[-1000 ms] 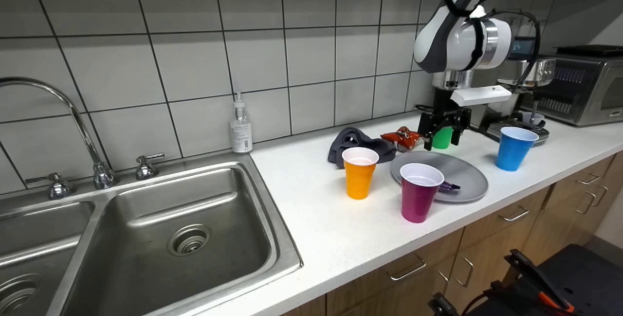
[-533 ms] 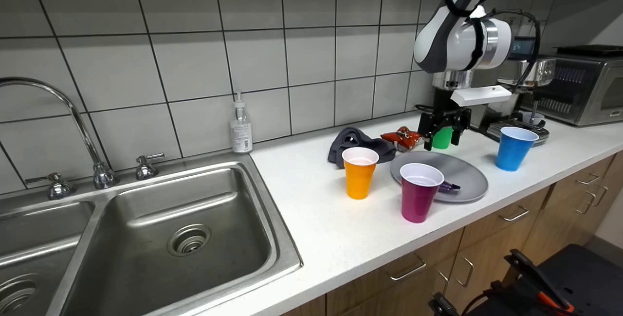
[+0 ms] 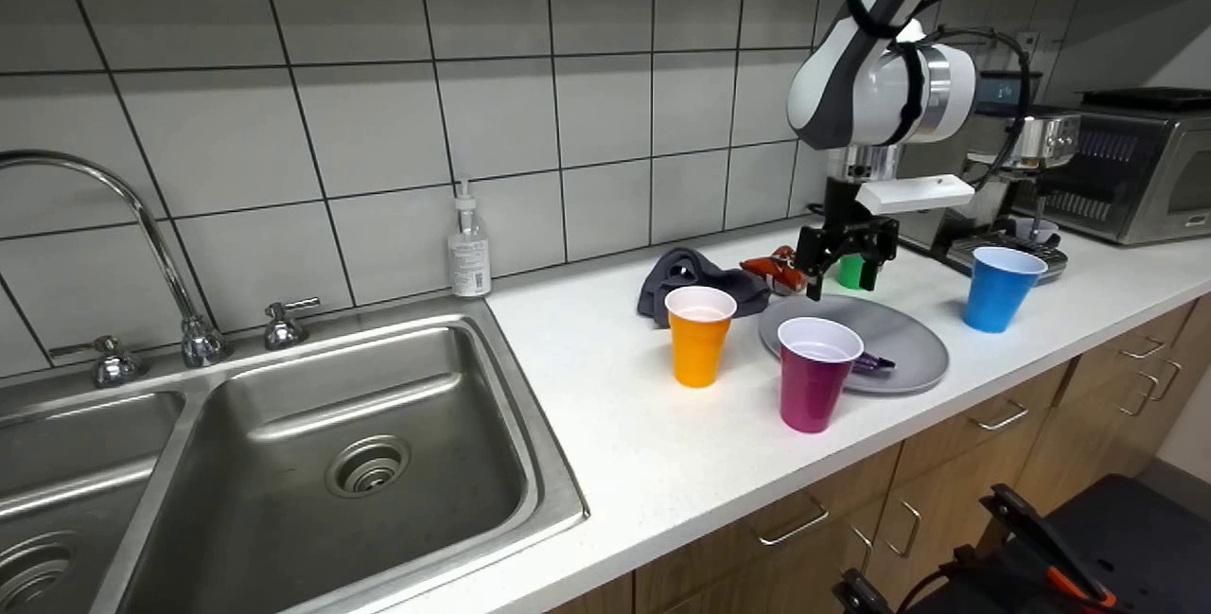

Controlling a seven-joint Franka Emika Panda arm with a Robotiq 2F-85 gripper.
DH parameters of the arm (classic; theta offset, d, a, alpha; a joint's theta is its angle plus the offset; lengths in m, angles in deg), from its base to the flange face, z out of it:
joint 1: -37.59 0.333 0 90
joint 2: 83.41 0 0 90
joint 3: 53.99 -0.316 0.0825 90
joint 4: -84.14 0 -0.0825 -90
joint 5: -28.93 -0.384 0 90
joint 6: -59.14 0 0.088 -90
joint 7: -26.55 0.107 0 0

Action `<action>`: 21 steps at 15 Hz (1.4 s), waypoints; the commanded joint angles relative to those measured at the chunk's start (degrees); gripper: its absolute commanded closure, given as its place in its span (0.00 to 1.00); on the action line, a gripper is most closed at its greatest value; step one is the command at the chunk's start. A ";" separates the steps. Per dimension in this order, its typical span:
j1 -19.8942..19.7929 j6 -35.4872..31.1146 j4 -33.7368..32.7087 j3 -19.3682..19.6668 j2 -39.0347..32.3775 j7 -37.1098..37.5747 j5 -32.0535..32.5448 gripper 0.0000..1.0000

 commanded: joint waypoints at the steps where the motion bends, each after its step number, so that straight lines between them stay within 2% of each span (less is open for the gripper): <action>1: -0.18 -2.92 2.16 -1.26 0.98 -0.70 0.17 0.00; 8: -1.26 -9.15 4.58 -2.20 0.51 -7.99 1.69 0.00; 15: -3.09 -10.35 5.97 -3.57 -0.51 -17.78 1.16 0.00; 21: -3.19 -13.59 6.01 -3.75 -2.85 -21.35 1.45 0.00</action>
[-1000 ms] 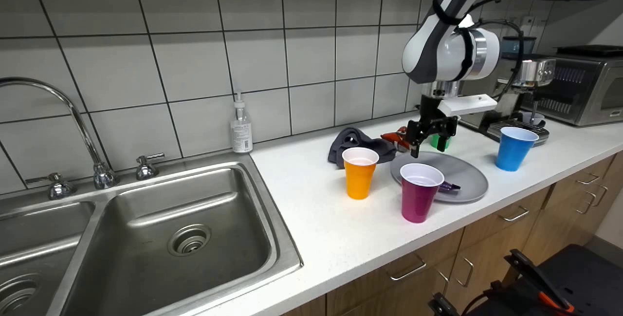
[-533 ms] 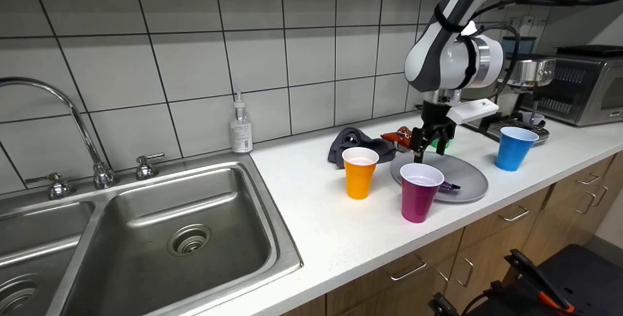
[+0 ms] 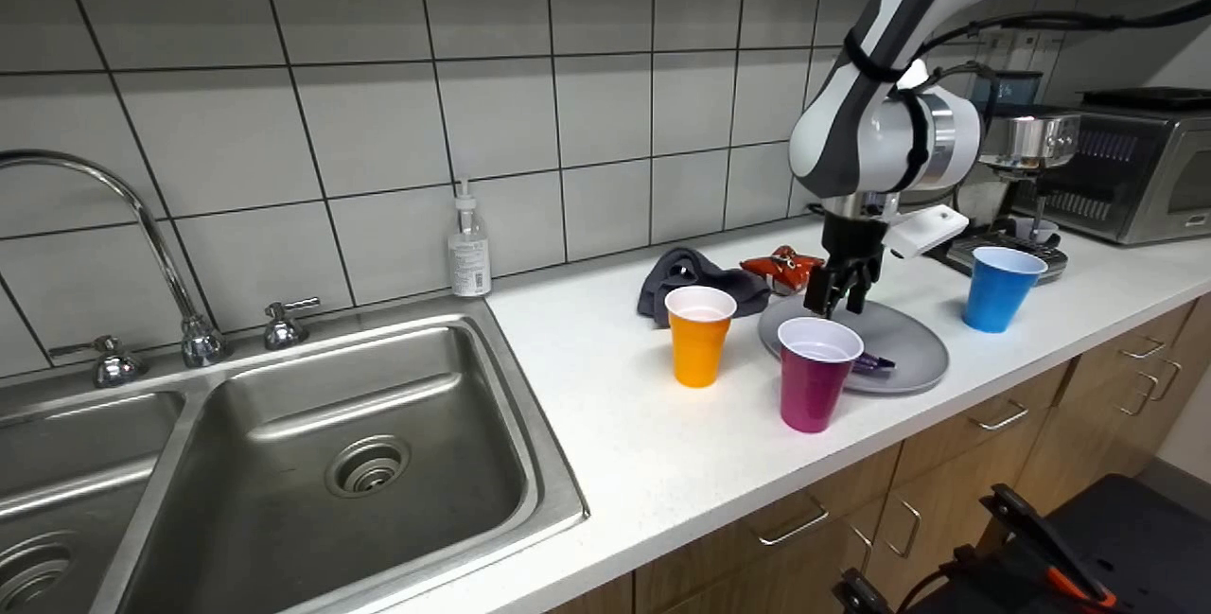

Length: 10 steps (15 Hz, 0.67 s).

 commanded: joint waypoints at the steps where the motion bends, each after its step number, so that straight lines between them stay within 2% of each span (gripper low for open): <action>1: -1.92 -3.01 0.44 -1.86 -1.04 -2.59 1.00 0.00; 10: -1.77 -7.44 0.50 -1.93 -4.80 -1.74 5.15 0.00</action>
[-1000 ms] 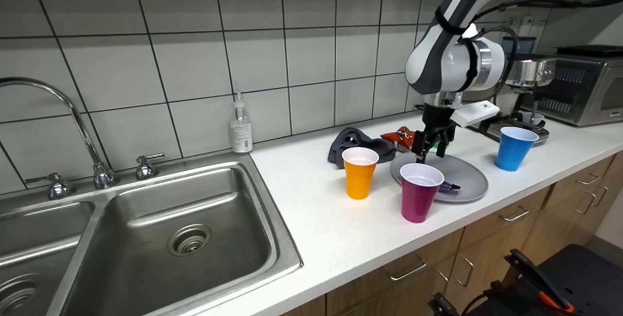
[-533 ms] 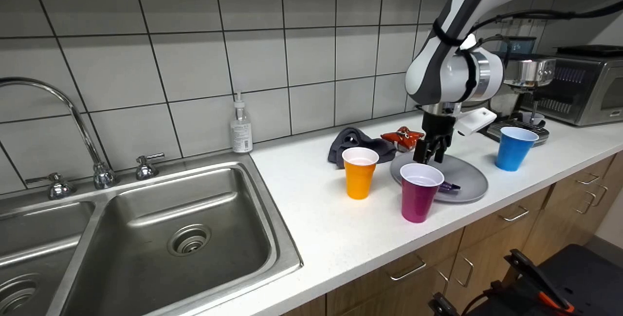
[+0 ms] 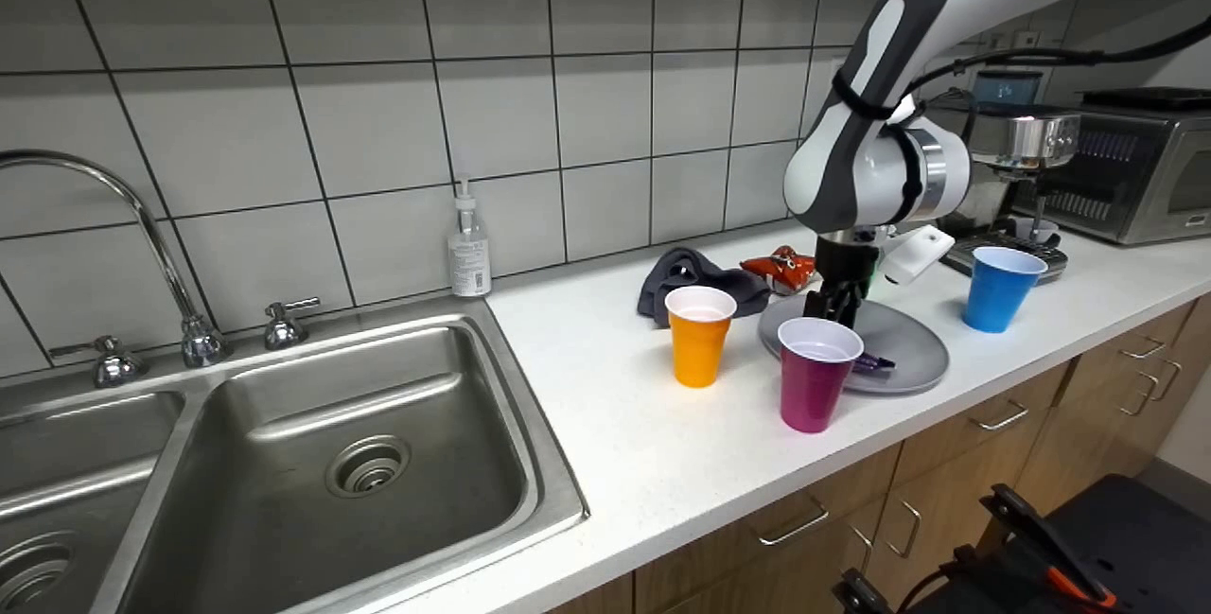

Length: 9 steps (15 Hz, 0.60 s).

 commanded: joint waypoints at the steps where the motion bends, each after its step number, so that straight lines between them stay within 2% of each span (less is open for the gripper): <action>1: -1.85 -2.10 0.45 -1.26 -0.65 -0.40 2.43 0.00; 4: -2.60 -2.20 0.66 -1.97 -0.68 -0.91 2.48 0.00; 5: -2.84 -2.47 0.73 -2.18 -0.71 -1.11 2.34 0.25; 6: -2.96 -2.48 0.76 -2.30 -0.68 -1.09 2.34 0.28; 9: -3.29 -2.36 0.87 -2.40 -0.68 -0.98 2.53 0.51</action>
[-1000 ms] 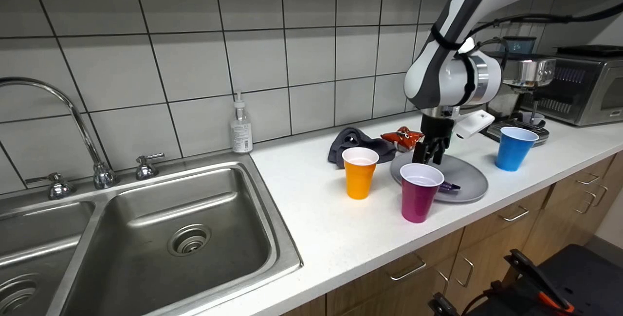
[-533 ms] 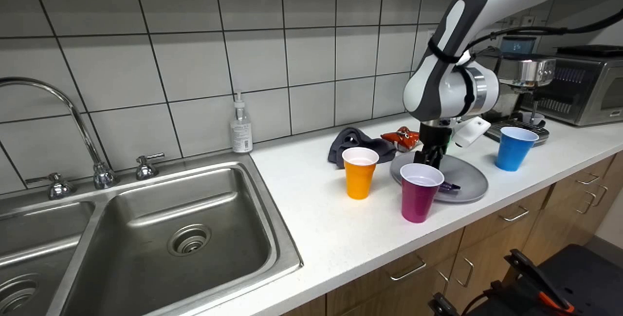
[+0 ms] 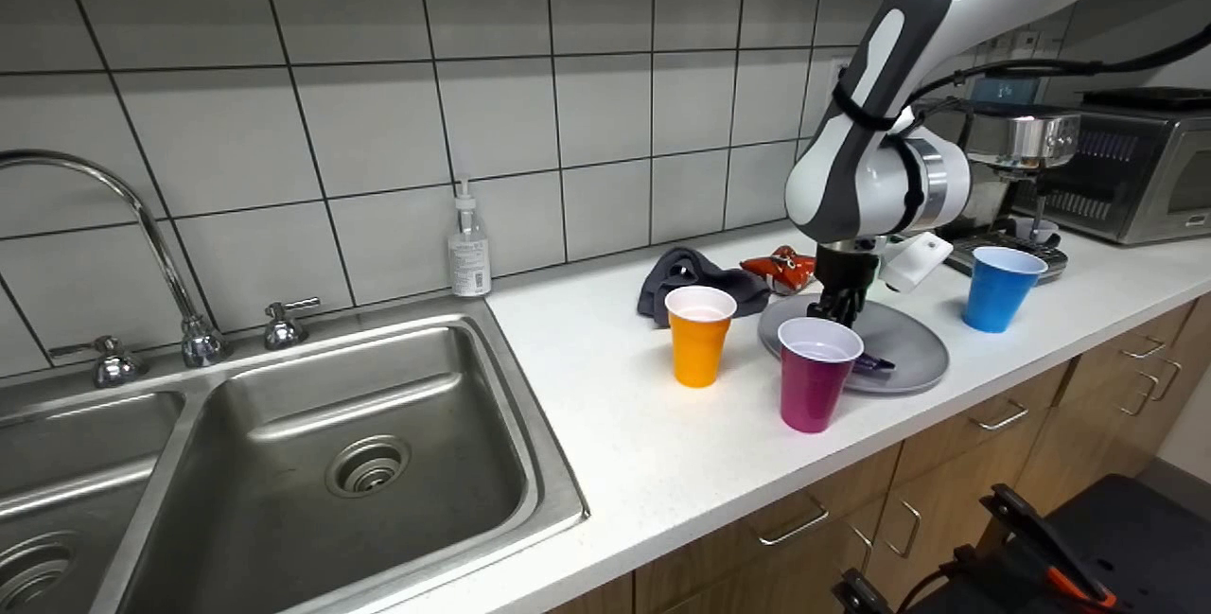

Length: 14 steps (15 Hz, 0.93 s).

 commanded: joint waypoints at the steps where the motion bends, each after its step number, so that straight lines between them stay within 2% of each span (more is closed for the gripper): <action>1: -2.35 -1.17 0.86 -1.61 0.57 -1.02 1.13 0.58; 6: -2.79 -1.01 1.06 -1.93 0.76 -1.13 0.98 0.97; 14: -4.53 0.63 0.11 -3.01 1.76 -1.25 -0.64 0.96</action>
